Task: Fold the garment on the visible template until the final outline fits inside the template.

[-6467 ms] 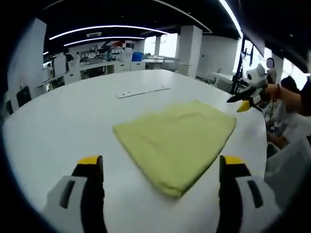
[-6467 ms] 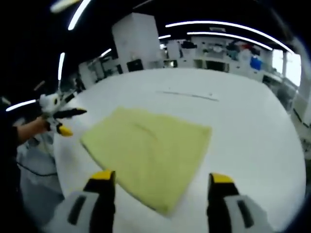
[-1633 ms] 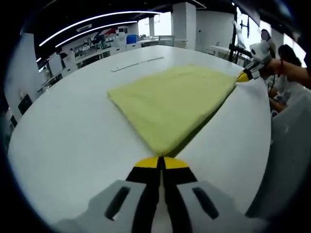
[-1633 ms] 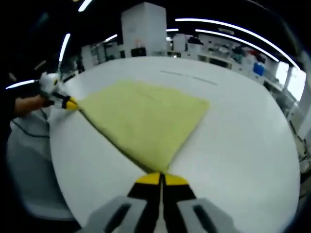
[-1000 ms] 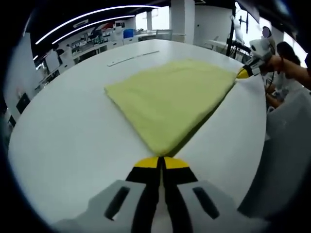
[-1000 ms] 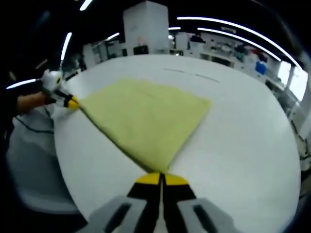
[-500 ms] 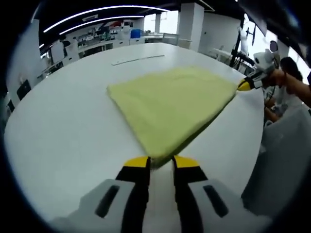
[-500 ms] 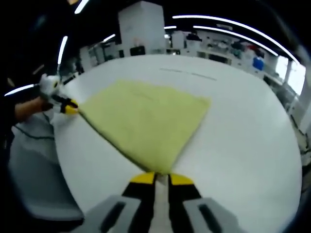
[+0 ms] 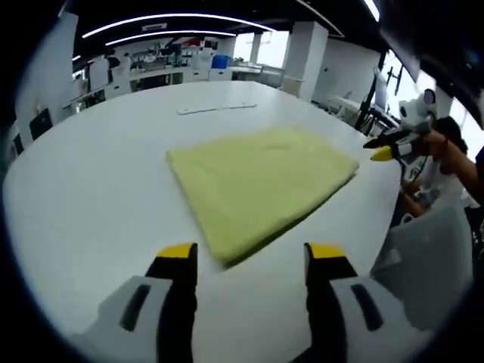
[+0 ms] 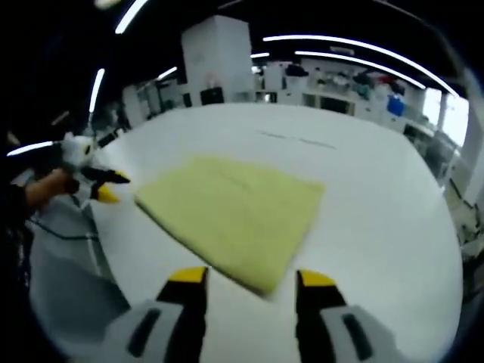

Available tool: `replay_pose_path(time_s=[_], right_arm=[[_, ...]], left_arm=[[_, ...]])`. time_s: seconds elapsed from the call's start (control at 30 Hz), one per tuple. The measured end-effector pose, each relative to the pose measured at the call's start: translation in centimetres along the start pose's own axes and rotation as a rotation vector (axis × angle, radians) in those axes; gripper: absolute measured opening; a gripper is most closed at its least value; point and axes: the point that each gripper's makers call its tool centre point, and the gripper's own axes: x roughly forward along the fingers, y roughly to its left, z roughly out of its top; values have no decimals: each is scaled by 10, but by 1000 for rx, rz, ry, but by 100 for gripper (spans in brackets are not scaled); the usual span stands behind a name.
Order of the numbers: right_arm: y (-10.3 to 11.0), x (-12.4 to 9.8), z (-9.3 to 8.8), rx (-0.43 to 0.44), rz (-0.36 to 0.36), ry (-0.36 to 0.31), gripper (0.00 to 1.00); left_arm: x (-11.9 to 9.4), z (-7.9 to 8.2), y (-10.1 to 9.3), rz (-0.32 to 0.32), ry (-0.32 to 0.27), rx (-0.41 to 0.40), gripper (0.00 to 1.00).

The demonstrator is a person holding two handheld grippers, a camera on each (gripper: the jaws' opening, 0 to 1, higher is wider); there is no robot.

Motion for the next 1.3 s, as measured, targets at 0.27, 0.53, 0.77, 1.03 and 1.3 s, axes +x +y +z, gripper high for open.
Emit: replay_pose_path(time_s=[0.27, 0.53, 0.77, 1.03, 1.3], right_arm=[[24, -19, 14, 20, 10, 8, 67], [32, -24, 18, -20, 8, 17, 83], [34, -26, 12, -12, 6, 7, 87], [33, -31, 9, -8, -5, -8, 97], [35, -29, 6, -12, 0, 2, 99]], left_arm=[[-18, 2, -4, 33, -12, -46, 75], [-36, -4, 3, 71, -33, -71, 86], [-39, -15, 20, 88, -5, -73, 94], [-38, -12, 13, 77, -20, -65, 99], [-38, -11, 5, 78, -19, -58, 99]])
